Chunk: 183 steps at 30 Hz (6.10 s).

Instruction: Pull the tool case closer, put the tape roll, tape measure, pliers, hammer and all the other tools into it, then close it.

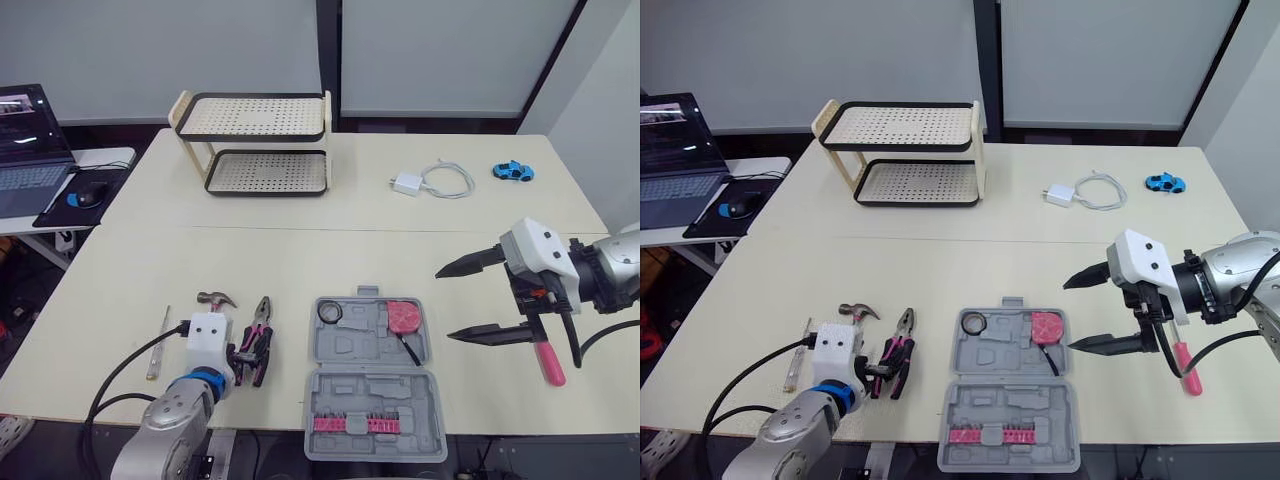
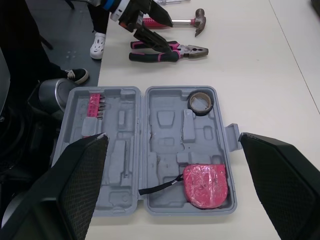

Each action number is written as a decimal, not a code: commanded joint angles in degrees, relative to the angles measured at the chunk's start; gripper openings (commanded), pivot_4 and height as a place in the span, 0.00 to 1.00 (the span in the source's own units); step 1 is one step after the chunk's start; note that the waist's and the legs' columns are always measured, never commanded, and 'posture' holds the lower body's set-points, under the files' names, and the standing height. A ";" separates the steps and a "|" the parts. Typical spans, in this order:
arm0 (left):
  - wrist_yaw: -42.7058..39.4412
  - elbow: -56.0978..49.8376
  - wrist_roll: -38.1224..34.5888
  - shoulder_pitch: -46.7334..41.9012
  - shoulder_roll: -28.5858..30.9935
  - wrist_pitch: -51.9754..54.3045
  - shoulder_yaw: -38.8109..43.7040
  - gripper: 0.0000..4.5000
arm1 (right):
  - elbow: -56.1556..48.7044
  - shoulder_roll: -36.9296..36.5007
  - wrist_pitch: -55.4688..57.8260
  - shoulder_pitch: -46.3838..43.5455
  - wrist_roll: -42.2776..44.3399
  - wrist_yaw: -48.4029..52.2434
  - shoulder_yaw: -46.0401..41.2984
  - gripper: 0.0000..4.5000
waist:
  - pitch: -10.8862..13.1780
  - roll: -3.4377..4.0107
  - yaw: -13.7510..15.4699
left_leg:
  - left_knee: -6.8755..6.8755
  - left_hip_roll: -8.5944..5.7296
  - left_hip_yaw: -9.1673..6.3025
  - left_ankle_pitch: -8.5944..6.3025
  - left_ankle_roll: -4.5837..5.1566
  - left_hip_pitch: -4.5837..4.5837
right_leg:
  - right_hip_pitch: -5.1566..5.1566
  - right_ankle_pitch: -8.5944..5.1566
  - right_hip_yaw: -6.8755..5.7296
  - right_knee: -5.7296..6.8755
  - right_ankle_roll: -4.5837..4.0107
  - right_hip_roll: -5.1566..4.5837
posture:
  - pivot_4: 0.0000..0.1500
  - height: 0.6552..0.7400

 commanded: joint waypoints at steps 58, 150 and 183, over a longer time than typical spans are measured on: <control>-58.54 16.50 1.74 -45.70 24.98 -17.58 -26.54 0.57 | -25.07 7.86 10.26 21.13 -4.35 -31.47 -4.82 1.00 | 0.36 -0.37 -1.76 | -0.05 -0.10 0.09 0.02 -0.01 -0.08 | -0.08 -0.01 -0.07 0.03 0.01 0.22 | 1.00 1.00; -69.35 14.68 -3.94 -22.17 39.86 -38.85 -5.36 1.00 | 5.18 23.63 4.72 -12.00 -38.23 -16.14 39.97 0.26 | 0.43 -0.37 -1.97 | 0.18 -0.04 -0.08 0.23 -0.33 -0.93 | -1.35 0.02 -0.05 0.78 -0.01 0.14 | 1.00 1.00; -66.48 15.38 -2.68 -22.06 38.39 -41.51 -6.27 1.00 | 5.88 34.54 2.81 -6.22 -33.26 -21.90 29.82 0.60 | 0.42 -0.38 -2.23 | 0.19 -0.04 -0.10 0.25 -0.37 -0.90 | -1.45 0.02 -0.03 1.07 -0.01 0.16 | 1.00 1.00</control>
